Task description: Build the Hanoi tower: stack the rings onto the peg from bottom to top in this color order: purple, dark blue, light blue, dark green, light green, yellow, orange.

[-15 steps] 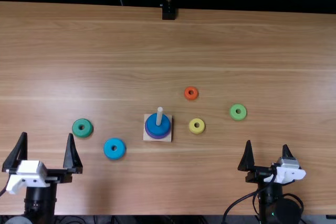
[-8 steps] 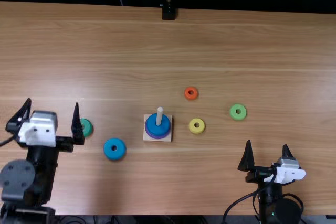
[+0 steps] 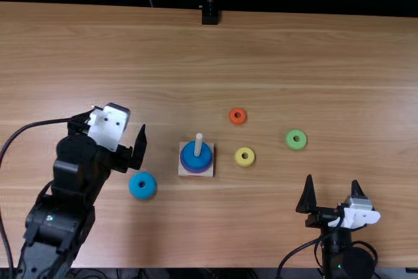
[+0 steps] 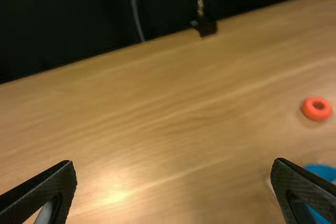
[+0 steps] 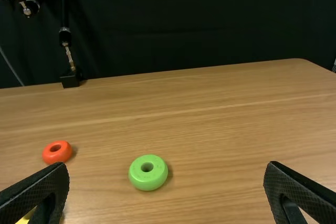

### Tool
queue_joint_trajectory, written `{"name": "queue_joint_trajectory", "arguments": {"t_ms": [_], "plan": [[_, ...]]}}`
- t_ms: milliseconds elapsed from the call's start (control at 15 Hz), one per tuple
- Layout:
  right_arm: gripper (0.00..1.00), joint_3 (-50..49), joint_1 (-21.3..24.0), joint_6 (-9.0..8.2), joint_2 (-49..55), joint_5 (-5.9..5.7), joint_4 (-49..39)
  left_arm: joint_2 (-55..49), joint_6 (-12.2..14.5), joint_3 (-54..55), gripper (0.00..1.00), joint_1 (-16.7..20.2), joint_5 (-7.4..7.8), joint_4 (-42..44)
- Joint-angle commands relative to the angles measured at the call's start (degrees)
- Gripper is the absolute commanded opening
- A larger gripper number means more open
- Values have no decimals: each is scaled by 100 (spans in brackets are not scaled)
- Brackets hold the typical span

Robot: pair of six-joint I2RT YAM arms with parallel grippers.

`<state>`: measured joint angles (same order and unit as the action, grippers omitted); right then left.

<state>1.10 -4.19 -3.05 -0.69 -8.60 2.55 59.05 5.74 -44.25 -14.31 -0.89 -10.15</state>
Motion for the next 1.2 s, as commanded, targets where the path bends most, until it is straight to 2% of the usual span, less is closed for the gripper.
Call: {"name": "queue_joint_trajectory", "arguments": {"t_ms": [0, 67, 133, 333, 667, 800, 933, 1133], "plan": [[100, -31, 49, -12, 69, 6, -16, 248, -57, -189, 100, -55, 25, -145], [100, -31, 49, -12, 69, 6, -16, 388, -152, -198, 100, -169, -6, -503], [100, -31, 49, -12, 69, 6, -16, 511, -236, -216, 100, -283, -112, -946], [100, -22, 49, -12, 69, 6, -16, 942, -278, -286, 100, -283, -80, -2033], [100, -22, 49, -12, 69, 6, -16, 1434, -289, -277, 100, -389, 384, -2054], [100, -31, 49, -12, 69, 6, -16, 1680, -289, -304, 100, -512, 331, -2107], [100, -31, 49, -12, 69, 6, -16, 1821, -289, -427, 100, -582, 205, -2434], [100, -31, 49, -12, 69, 6, -16, 2067, -289, -453, 100, -644, 205, -2507]]}}
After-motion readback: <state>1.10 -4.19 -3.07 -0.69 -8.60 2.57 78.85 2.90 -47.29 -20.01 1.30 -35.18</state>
